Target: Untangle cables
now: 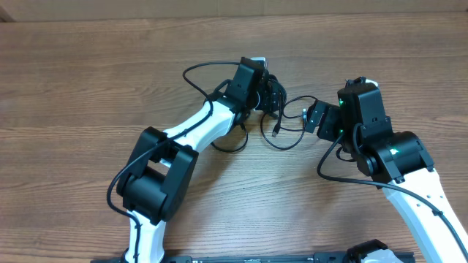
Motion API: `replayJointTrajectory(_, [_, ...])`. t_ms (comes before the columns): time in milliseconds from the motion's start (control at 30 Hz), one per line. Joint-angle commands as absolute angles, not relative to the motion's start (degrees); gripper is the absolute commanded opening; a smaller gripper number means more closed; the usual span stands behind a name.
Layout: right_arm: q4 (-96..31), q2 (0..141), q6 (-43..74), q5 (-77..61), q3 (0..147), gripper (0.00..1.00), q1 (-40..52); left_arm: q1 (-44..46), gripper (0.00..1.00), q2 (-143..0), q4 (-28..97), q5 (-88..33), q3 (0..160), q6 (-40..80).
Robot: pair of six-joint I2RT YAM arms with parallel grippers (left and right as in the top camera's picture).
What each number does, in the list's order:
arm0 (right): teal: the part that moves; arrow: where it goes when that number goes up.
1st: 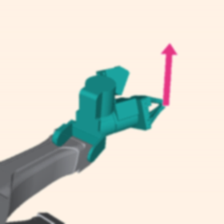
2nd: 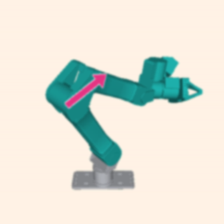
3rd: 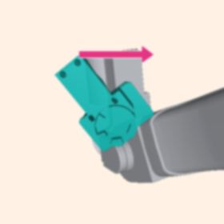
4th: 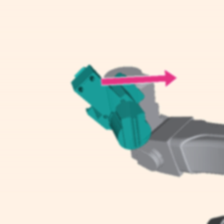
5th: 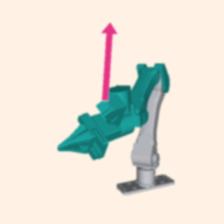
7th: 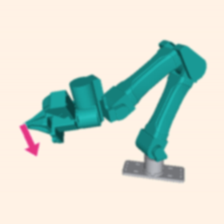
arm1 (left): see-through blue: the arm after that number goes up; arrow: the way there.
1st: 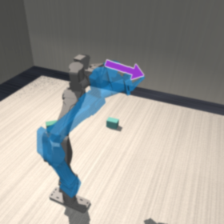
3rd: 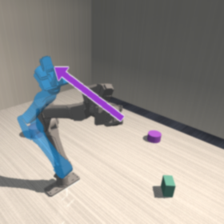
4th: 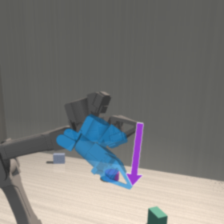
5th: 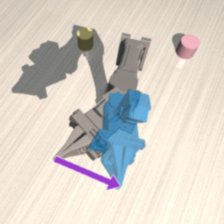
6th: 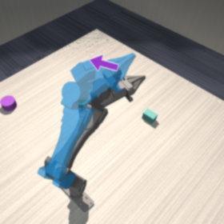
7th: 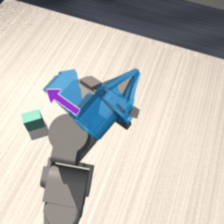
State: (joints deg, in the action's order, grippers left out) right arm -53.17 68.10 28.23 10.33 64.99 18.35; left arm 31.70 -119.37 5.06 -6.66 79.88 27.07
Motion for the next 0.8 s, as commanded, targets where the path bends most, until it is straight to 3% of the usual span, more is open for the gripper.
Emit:
replayJointTrajectory(0, [-52.82,67.96,27.86,10.35,66.35,1.00,18.15,32.14,0.74,-122.21,4.40,-7.51,80.79,27.07])
replayJointTrajectory(500, [-52.80,67.96,27.88,10.15,66.35,1.00,18.15,32.29,0.75,-126.34,-2.04,-7.53,80.79,30.65])
replayJointTrajectory(667, [-52.66,67.96,27.86,10.15,66.35,1.00,18.15,32.34,0.66,-127.04,-2.20,-7.53,80.79,31.42])
replayJointTrajectory(767, [-51.96,67.96,27.88,10.09,66.35,1.00,18.15,32.36,0.55,-127.24,-2.52,-7.35,80.79,32.42])
